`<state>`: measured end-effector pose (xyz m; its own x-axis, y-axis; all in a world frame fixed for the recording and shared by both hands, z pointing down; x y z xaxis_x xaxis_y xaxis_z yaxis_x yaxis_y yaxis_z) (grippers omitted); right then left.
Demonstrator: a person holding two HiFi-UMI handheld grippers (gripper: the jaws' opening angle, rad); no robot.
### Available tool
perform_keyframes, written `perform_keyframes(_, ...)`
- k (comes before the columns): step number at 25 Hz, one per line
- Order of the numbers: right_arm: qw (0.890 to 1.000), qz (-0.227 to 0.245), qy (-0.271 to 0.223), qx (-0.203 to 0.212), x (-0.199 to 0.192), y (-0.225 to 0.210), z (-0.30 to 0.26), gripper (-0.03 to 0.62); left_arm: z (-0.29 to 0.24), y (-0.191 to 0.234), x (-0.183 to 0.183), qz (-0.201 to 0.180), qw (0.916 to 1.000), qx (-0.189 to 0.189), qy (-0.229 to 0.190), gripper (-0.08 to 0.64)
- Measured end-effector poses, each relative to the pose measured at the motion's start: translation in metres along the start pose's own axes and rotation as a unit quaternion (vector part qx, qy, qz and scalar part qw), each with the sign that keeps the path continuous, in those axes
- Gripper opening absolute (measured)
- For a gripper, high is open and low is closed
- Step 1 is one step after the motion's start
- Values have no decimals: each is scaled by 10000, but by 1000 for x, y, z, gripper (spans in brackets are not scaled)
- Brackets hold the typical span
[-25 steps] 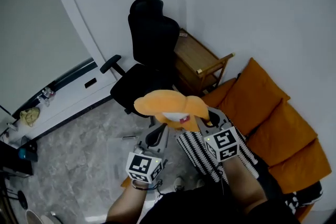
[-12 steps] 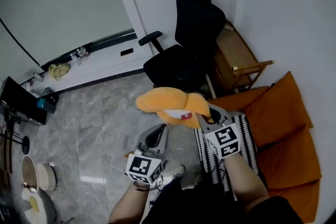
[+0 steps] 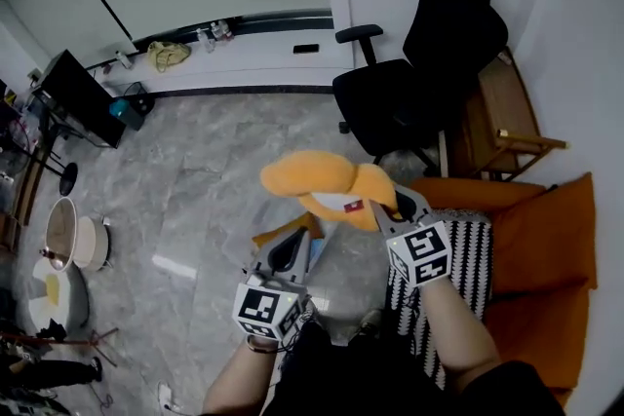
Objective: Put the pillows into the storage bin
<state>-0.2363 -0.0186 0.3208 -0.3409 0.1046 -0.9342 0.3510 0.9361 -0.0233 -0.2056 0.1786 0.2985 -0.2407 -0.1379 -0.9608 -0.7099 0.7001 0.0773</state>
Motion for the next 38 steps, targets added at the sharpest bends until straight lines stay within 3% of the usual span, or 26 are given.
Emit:
perform_keyframes(7,9989,205,212,360,9,76,-61,87,51,72,-18,328,9987,388,-11,6)
perform_keyframes(10,9986,227,287,379,13,109,-91,87,70,111,-22,328,9984,409,-210,6)
perform_keyframes(16,9982,231,430,354,24,182,-145,87,115,196,-32,427,9983,349,-164,6)
perform_keyframes(22,9971,237,645,320,18,226,-186,87,134,253,-49,526,9980,310,-131,6)
perform_keyframes(29,9937,346,975,425,2,246,-210,87,134,275,-72,795,9963,305,-79,6)
perform_keyframes(38,9902,294,1214,627,-26,232,-244,89,106,283,-101,993,9938,445,226,6)
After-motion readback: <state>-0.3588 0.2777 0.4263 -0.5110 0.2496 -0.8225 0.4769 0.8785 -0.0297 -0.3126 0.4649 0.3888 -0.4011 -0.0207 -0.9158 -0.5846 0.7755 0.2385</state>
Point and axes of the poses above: the fingertips, and each gripper's own axes: z backward along the fingers, y to its left, x out of its top, the point moved 5 cm from there along z, backward along the fingers, and after that the axes turned 4 degrees about y, right-handed, at the moved point
